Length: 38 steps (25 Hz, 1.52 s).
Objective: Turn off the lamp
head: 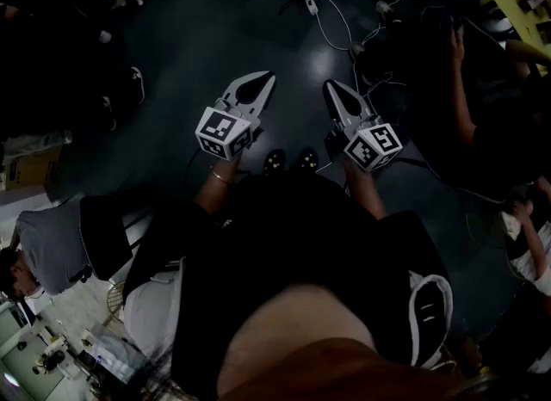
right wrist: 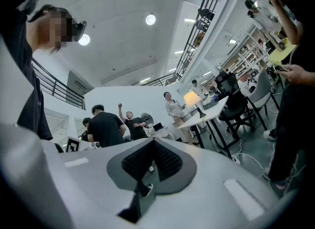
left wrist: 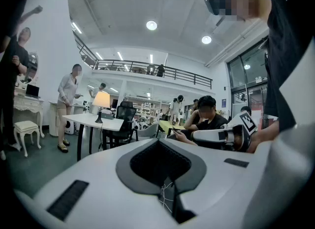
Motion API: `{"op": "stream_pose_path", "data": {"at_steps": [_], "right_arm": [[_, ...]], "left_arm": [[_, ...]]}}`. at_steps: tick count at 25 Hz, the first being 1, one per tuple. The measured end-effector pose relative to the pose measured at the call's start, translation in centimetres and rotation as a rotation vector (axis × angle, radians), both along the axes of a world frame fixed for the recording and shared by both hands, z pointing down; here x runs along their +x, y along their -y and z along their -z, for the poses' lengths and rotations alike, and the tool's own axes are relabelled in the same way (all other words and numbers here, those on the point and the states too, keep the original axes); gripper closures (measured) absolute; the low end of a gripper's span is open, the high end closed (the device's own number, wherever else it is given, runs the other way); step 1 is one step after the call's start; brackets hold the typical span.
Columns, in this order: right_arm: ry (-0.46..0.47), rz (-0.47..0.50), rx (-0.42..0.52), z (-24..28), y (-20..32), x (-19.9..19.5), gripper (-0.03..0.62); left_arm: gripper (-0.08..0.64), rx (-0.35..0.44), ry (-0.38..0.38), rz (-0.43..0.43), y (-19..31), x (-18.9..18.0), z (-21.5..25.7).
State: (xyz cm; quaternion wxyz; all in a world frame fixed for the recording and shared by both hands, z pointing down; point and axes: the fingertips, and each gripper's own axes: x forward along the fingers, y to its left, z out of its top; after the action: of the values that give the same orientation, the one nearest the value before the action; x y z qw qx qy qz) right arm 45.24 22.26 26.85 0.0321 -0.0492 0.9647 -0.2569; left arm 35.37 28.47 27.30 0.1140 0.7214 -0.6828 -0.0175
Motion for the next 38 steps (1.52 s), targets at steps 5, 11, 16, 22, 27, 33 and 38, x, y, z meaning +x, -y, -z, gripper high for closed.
{"op": "stream_pose_path", "data": {"at_steps": [5, 11, 16, 22, 27, 33, 38], "right_arm": [[0.014, 0.003, 0.001, 0.3, 0.7, 0.2, 0.592], [0.029, 0.030, 0.003, 0.8, 1.4, 0.6, 0.592], [0.049, 0.053, 0.003, 0.9, 2.2, 1.6, 0.592], [0.072, 0.064, -0.002, 0.5, 3.4, 4.2, 0.592], [0.081, 0.052, -0.038, -0.3, 3.7, 5.4, 0.592], [0.084, 0.016, -0.032, -0.3, 4.6, 5.7, 0.592], [0.087, -0.014, -0.035, -0.1, 5.6, 4.9, 0.591]], "left_arm": [[0.554, -0.009, 0.009, 0.018, 0.5, 0.2, 0.6], [0.554, 0.007, 0.025, 0.036, 1.1, 0.8, 1.0], [0.554, 0.011, 0.011, 0.064, 1.8, 1.7, 0.9], [0.554, 0.012, 0.049, 0.067, 2.9, 4.1, 1.0], [0.554, -0.036, 0.055, 0.089, 2.6, 4.6, 0.1], [0.554, -0.002, 0.043, 0.092, 3.5, 3.4, 0.3], [0.554, 0.009, 0.074, 0.073, 4.2, 2.3, 0.2]]}}
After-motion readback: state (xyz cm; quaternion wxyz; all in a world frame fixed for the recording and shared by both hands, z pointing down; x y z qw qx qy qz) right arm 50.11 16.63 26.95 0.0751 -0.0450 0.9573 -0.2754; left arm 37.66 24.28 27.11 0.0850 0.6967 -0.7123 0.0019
